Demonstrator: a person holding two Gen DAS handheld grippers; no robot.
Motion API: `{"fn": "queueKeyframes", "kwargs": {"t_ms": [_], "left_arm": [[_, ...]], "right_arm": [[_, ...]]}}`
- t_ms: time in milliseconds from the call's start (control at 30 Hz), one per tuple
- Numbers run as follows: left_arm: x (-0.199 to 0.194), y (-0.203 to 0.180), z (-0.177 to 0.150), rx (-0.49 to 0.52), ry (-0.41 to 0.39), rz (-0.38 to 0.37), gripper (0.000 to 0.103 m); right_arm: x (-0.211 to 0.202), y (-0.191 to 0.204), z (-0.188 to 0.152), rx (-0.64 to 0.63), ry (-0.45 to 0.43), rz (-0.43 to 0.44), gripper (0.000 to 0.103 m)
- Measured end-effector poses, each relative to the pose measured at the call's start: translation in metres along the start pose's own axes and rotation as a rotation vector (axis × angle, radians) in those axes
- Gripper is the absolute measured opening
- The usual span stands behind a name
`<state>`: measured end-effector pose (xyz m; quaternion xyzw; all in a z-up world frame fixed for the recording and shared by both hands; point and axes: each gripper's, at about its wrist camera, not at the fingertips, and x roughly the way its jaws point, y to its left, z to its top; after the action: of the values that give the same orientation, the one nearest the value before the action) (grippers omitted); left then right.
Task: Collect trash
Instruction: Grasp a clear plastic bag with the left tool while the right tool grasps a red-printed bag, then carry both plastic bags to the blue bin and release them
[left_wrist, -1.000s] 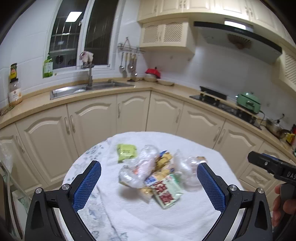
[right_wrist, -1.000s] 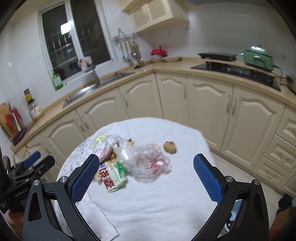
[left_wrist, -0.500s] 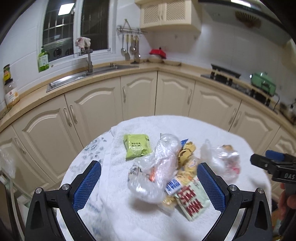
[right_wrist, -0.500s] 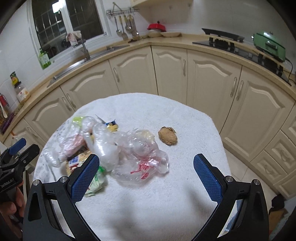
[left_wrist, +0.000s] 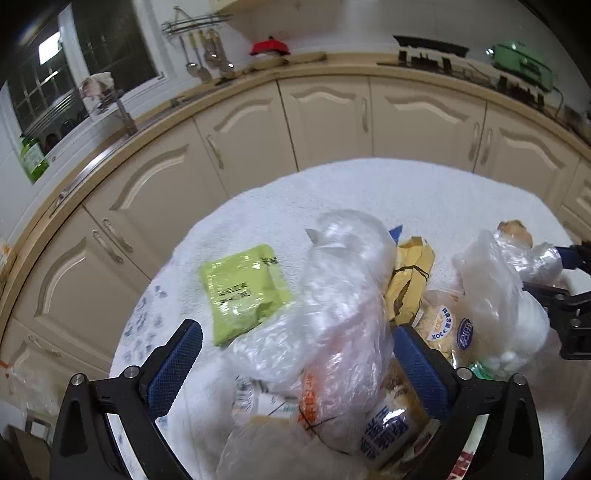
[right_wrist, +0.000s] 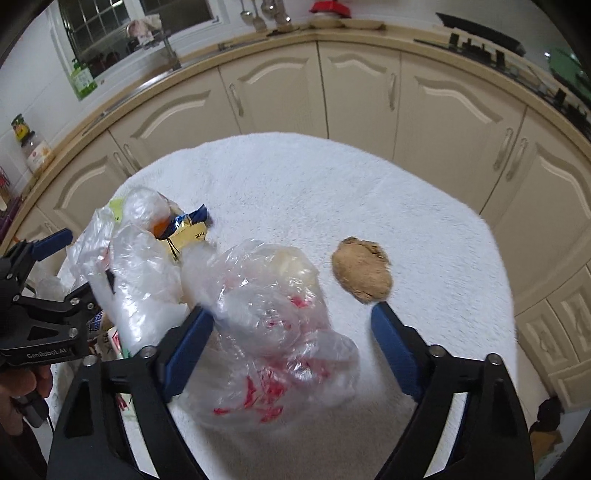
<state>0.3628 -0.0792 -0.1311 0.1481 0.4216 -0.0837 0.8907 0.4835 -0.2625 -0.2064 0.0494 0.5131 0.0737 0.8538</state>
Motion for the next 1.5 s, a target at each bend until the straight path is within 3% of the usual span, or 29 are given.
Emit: {"fn": "queueKeyframes", "kwargs": {"t_ms": [33, 67, 100, 133, 333, 467, 633, 767, 833, 867, 900, 933, 967, 1000, 1100, 1500], "left_arm": [[0.007, -0.003, 0.003, 0.017, 0.017, -0.027, 0.089], [0.013, -0.003, 0.004, 0.017, 0.024, -0.048, 0.071], [0.020, -0.002, 0.006, 0.004, 0.040, -0.094, 0.058], [0.024, -0.001, 0.008, -0.013, 0.045, -0.139, 0.052], [0.033, 0.023, 0.018, -0.120, 0.016, -0.225, 0.040], [0.031, 0.035, 0.017, -0.168, -0.020, -0.243, 0.032], [0.024, 0.043, 0.001, -0.211, -0.041, -0.259, 0.030], [0.024, 0.036, -0.010, -0.177, -0.046, -0.222, 0.033], [0.028, 0.033, -0.005, -0.154, -0.039, -0.187, 0.049], [0.026, 0.027, -0.006, -0.148, -0.043, -0.180, 0.063], [0.027, 0.024, -0.005, -0.144, -0.053, -0.182, 0.063], [0.031, 0.021, -0.004, -0.138, -0.050, -0.187, 0.062], [0.035, 0.019, -0.001, -0.129, -0.039, -0.181, 0.055], [0.041, 0.019, 0.000, -0.127, -0.031, -0.188, 0.042], [0.035, 0.012, -0.003, -0.155, -0.024, -0.226, 0.029], [-0.029, 0.038, -0.038, -0.268, -0.175, -0.198, 0.028]], "right_arm": [[0.004, 0.001, 0.000, -0.004, 0.007, 0.007, 0.073], [0.007, 0.002, -0.001, -0.006, 0.011, 0.016, 0.056], [0.008, 0.002, -0.003, -0.004, 0.011, 0.023, 0.053], [0.006, 0.002, -0.005, 0.002, 0.001, 0.028, 0.053], [-0.012, -0.010, -0.013, 0.062, -0.048, 0.073, 0.051], [-0.029, -0.022, -0.016, 0.105, -0.083, 0.079, 0.051], [-0.041, -0.031, -0.026, 0.137, -0.087, 0.107, 0.051], [-0.036, -0.032, -0.038, 0.126, -0.048, 0.092, 0.051], [-0.030, -0.032, -0.040, 0.125, -0.023, 0.077, 0.054], [-0.029, -0.033, -0.039, 0.124, -0.025, 0.071, 0.056], [-0.029, -0.033, -0.038, 0.122, -0.026, 0.067, 0.057], [-0.028, -0.033, -0.037, 0.119, -0.027, 0.062, 0.058], [-0.027, -0.032, -0.034, 0.114, -0.028, 0.054, 0.058], [-0.026, -0.032, -0.033, 0.111, -0.027, 0.049, 0.058], [-0.024, -0.031, -0.034, 0.102, -0.030, 0.050, 0.053], [-0.069, -0.042, -0.054, 0.162, -0.127, 0.097, 0.051]]}}
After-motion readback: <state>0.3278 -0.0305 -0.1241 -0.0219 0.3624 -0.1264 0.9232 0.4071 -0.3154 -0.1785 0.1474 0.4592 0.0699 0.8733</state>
